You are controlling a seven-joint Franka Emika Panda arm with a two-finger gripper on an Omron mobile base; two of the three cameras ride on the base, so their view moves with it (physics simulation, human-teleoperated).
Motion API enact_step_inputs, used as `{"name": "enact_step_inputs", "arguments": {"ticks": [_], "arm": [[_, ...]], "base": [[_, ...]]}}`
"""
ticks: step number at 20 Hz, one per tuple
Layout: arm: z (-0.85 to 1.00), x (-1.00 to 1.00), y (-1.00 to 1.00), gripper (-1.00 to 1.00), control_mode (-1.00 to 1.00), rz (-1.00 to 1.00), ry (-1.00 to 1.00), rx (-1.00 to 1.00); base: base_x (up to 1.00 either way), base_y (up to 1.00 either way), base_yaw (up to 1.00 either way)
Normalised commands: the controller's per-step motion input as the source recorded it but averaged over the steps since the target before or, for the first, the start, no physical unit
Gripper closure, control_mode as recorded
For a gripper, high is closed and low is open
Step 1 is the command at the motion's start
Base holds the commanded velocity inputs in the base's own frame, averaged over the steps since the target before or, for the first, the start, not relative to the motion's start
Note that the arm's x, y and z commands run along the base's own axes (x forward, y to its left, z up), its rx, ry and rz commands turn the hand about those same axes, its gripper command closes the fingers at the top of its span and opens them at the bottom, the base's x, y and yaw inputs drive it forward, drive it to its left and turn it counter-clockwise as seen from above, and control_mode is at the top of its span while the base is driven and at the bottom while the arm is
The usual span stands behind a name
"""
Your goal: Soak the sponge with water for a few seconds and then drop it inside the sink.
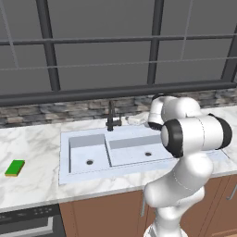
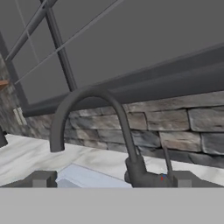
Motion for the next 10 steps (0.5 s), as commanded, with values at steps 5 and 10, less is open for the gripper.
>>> {"name": "enact_step_inputs", "arguments": {"ticks": [5,10], "arm": [[0.00,0.06,0.00,-1.00,-1.00,0.00,-0.01,0.00],[0.00,0.00,0.04,-1.00,-1.00,0.00,-0.03,0.00]], "base": [[0.00,0.00,0.00],[0.00,0.00,0.00]]}}
